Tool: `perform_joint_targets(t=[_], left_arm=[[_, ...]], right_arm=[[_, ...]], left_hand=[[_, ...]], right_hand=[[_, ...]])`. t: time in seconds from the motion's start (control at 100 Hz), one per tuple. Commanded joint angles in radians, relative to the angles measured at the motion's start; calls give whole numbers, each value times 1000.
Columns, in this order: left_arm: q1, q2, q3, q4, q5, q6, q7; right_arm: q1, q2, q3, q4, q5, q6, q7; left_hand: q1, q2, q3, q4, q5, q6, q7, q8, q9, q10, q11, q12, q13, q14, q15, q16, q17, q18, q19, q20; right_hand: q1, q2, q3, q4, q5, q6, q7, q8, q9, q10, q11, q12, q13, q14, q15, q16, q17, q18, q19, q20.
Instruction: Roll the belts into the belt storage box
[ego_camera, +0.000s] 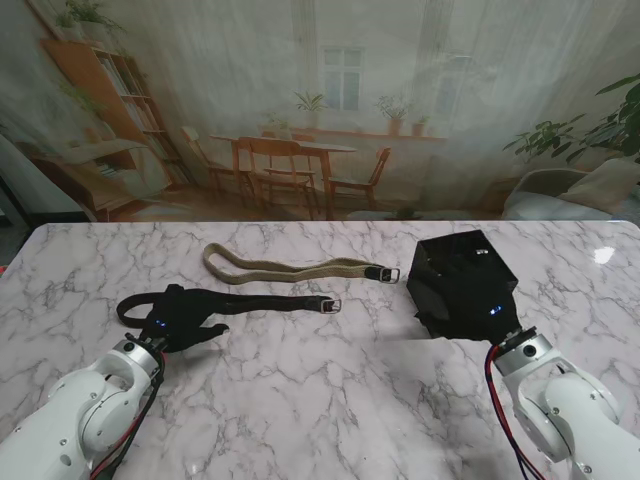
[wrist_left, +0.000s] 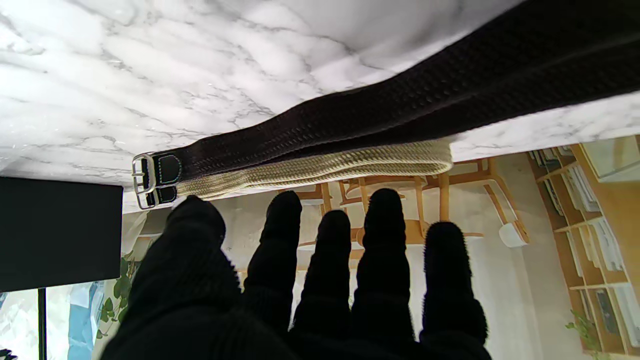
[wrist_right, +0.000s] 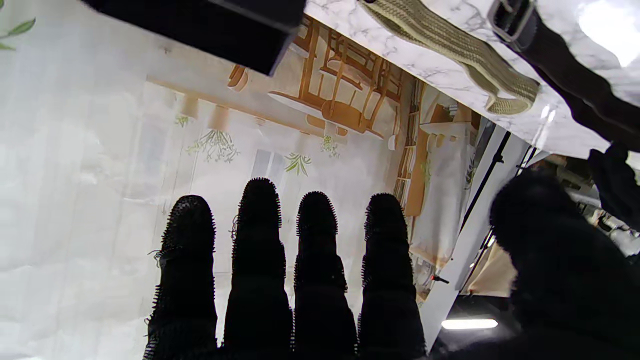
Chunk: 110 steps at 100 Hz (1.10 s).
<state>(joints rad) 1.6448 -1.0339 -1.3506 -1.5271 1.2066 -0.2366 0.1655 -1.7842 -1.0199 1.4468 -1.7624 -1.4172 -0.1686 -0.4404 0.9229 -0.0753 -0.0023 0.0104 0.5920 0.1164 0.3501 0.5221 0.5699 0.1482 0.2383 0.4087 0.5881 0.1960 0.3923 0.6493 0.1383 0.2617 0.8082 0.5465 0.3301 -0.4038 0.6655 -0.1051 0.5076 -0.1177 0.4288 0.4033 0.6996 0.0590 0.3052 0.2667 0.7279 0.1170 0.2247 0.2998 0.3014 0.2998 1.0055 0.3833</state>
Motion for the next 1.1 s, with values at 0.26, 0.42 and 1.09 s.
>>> perform_joint_targets(t=[0.26,0.42,1.09], left_arm=[[75,19,-162,-29,84,7,-80],[52,28,-180,29,103,24,-124],[-181,47,-52,311,21,100,-176]], right_arm=[[-30,-17,-31,25,17,66,-22],[-31,-17,-31,25,15,69,-30],[-17,-15,-43,32,12,68,-19]], left_hand=[[-13,19,-18,-18,-42,-17,-93,-36,-154,48,-122,-123,-74,22,-84,-55,-32,-18,-31,-6],[-36,2,-20,-19,-131,-30,-186,-80,-252,37,-180,-173,-133,25,-141,-107,-53,-14,-85,-24],[-22,-115,-1,-8,-334,-19,-312,-236,-358,74,-230,-294,-196,7,-150,-239,-44,-130,-134,-80]], right_hand=[[37,-14,-26,28,21,-17,-18,14,13,9,-37,12,-21,13,-39,-7,-29,49,-25,-5],[38,-13,-25,29,22,-15,-18,16,9,9,-37,17,-28,-1,-43,-8,-29,48,-26,-2],[40,11,-35,30,31,-17,-15,23,7,15,-33,27,-29,6,-41,-7,-30,47,-25,7]])
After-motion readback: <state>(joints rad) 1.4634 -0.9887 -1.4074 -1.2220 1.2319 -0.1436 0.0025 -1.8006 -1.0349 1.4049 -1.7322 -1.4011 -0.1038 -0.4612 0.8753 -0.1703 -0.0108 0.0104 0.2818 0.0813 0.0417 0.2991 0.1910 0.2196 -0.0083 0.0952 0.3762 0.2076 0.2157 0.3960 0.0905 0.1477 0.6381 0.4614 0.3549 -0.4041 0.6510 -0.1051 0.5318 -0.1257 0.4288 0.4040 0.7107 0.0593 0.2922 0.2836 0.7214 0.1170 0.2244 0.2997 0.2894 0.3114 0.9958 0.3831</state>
